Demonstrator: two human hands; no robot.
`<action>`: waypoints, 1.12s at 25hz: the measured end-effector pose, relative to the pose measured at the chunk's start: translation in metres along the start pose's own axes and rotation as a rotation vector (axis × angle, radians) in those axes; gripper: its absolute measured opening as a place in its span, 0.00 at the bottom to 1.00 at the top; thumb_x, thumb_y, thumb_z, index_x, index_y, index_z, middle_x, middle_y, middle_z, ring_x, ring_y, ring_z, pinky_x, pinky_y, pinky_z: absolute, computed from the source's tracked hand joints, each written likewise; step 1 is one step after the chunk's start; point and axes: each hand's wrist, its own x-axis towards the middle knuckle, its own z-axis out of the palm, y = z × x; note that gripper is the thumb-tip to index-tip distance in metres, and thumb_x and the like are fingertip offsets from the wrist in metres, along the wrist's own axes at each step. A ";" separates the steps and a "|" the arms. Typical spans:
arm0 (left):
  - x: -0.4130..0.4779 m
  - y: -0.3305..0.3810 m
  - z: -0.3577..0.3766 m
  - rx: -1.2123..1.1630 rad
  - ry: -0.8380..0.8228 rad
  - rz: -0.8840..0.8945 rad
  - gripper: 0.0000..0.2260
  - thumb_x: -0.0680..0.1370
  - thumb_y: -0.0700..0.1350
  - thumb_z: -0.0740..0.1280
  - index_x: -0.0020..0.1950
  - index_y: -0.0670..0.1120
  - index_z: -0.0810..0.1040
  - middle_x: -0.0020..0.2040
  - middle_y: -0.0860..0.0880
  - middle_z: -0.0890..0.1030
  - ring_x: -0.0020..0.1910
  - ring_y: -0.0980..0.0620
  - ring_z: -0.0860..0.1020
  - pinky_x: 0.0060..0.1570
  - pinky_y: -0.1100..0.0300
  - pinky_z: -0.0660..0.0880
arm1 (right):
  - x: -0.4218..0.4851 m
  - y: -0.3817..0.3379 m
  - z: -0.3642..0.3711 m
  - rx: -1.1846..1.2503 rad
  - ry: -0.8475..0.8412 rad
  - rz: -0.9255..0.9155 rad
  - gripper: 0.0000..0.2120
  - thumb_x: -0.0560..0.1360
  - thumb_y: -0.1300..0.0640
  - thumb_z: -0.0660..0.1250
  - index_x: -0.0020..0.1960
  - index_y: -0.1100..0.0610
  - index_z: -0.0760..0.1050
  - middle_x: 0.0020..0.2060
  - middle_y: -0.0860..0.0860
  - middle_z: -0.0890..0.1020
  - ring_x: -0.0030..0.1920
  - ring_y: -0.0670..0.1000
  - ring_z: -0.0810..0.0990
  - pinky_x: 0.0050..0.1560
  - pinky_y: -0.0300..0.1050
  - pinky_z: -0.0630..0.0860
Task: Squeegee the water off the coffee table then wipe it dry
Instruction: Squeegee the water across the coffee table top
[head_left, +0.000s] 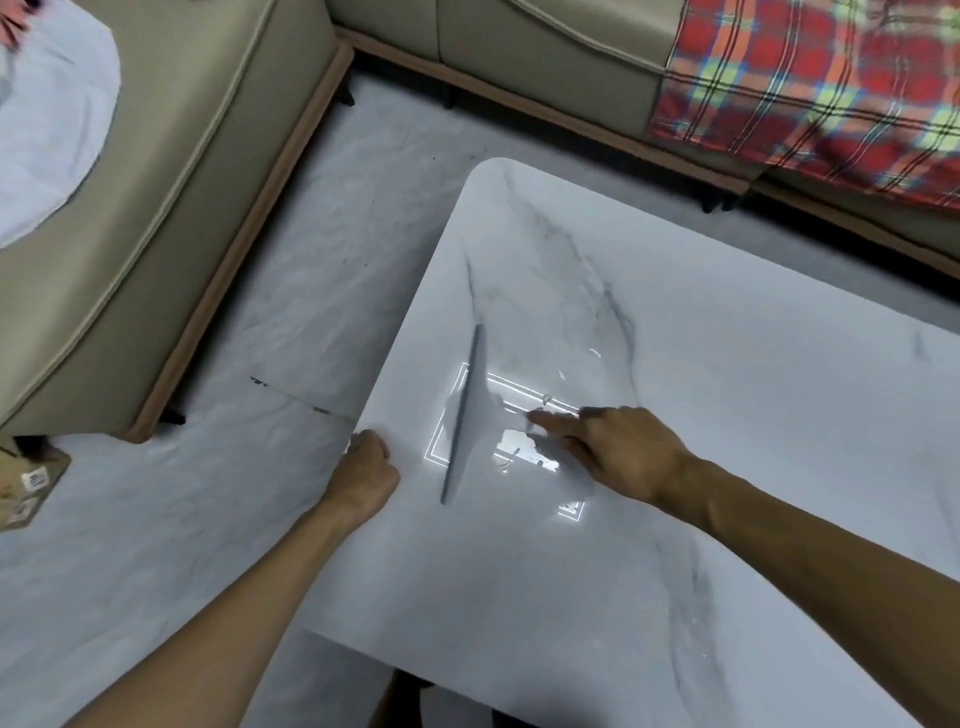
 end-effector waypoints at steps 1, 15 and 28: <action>0.000 0.002 0.001 0.017 -0.021 0.006 0.05 0.73 0.34 0.60 0.45 0.43 0.67 0.47 0.45 0.70 0.38 0.51 0.69 0.30 0.63 0.61 | -0.020 0.016 -0.003 0.004 -0.005 0.064 0.21 0.82 0.46 0.51 0.72 0.30 0.55 0.47 0.47 0.79 0.47 0.56 0.80 0.41 0.46 0.72; -0.003 -0.045 -0.035 -0.122 0.102 0.016 0.03 0.75 0.37 0.58 0.47 0.43 0.68 0.40 0.45 0.75 0.38 0.47 0.73 0.31 0.58 0.65 | 0.031 -0.148 0.037 0.071 -0.024 -0.110 0.19 0.83 0.46 0.51 0.73 0.35 0.60 0.53 0.53 0.79 0.50 0.59 0.79 0.44 0.45 0.67; -0.010 -0.064 -0.036 -0.229 0.047 0.005 0.04 0.74 0.38 0.61 0.48 0.44 0.69 0.39 0.49 0.72 0.33 0.54 0.69 0.30 0.61 0.65 | -0.078 -0.078 0.014 -0.038 -0.035 0.152 0.21 0.81 0.41 0.46 0.72 0.28 0.49 0.39 0.44 0.72 0.43 0.55 0.80 0.39 0.47 0.74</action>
